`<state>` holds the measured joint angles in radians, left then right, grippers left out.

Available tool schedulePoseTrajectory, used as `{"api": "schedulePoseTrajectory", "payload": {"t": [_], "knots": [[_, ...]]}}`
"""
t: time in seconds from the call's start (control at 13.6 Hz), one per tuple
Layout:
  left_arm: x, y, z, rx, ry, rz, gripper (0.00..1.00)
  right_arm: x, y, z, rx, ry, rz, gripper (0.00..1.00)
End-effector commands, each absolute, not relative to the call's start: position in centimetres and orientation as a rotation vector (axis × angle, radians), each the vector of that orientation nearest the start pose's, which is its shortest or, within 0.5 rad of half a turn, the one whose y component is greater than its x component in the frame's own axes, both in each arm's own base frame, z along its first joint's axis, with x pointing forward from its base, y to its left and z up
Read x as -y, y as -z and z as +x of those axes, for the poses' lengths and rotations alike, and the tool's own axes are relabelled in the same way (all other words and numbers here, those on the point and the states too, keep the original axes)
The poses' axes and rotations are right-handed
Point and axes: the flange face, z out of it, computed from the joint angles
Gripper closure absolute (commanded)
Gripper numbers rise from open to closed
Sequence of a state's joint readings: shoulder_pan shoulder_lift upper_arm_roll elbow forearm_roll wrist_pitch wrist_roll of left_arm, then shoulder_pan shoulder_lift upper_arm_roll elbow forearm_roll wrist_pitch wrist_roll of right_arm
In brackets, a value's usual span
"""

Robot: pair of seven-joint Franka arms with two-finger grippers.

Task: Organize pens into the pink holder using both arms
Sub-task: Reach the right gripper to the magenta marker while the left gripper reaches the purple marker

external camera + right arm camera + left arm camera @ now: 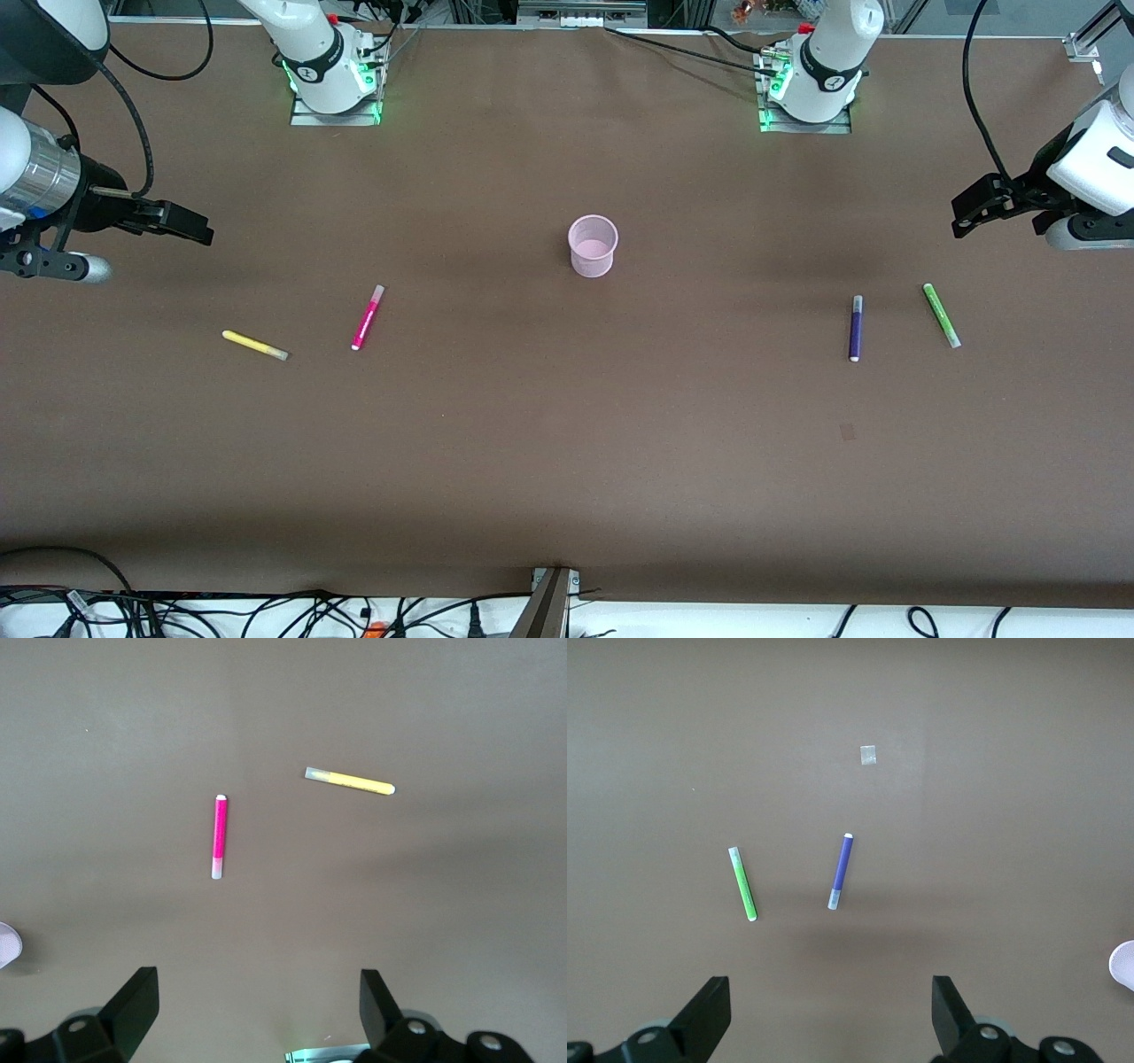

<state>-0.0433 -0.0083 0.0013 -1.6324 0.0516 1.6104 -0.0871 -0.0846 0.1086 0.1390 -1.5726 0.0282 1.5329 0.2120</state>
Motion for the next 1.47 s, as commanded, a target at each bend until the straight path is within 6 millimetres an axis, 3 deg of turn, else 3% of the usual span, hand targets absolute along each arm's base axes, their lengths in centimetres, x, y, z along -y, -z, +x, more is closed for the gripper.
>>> {"api": "schedulePoseTrajectory", "payload": {"t": [0.0, 0.44, 0.59, 0.73, 0.88, 1.03, 1.17, 1.25, 1.39], "knots": [[1.6, -60.5, 54.8, 0.07, -0.015, -3.094, 0.0, -2.9, -56.5, 57.5, -0.253, -0.231, -3.108, 0.0], [1.6, -60.4, 54.8, 0.068, -0.022, -3.092, 0.0, -2.9, -56.2, 57.8, -0.263, -0.231, -3.106, 0.0], [1.8, -60.2, 54.9, 0.073, -0.038, -3.091, 0.0, -3.1, -55.2, 58.3, -0.268, -0.255, -3.103, 0.0], [1.8, -58.2, 55.4, 0.071, -0.171, -3.08, 0.0, -3.5, -53.2, 59.1, -0.264, -0.289, -3.098, 0.0], [1.5, -55.8, 55.9, 0.064, -0.296, -3.065, 0.0, -3.7, -51.4, 59.8, -0.411, -0.32, -3.084, 0.0], [0.9, -53.2, 56.8, -0.036, -0.379, -3.054, 0.0, -5.4, -49.0, 60.3, -0.568, -0.385, -3.073, 0.0], [-0.7, -49.8, 58.1, -0.202, -0.463, -3.041, 0.0, -6.5, -45.9, 61.1, -0.759, -0.441, -3.048, 0.0], [-1.9, -47.6, 58.7, -0.19, -0.511, -3.033, 0.0, -6.8, -43.9, 61.6, -0.813, -0.44, -3.037, 0.0], [-2.4, -43.4, 60.3, -0.269, -0.518, -3.018, 0.0, -7.2, -40.1, 61.7, -0.874, -0.416, -3.021, 0.0]]}}
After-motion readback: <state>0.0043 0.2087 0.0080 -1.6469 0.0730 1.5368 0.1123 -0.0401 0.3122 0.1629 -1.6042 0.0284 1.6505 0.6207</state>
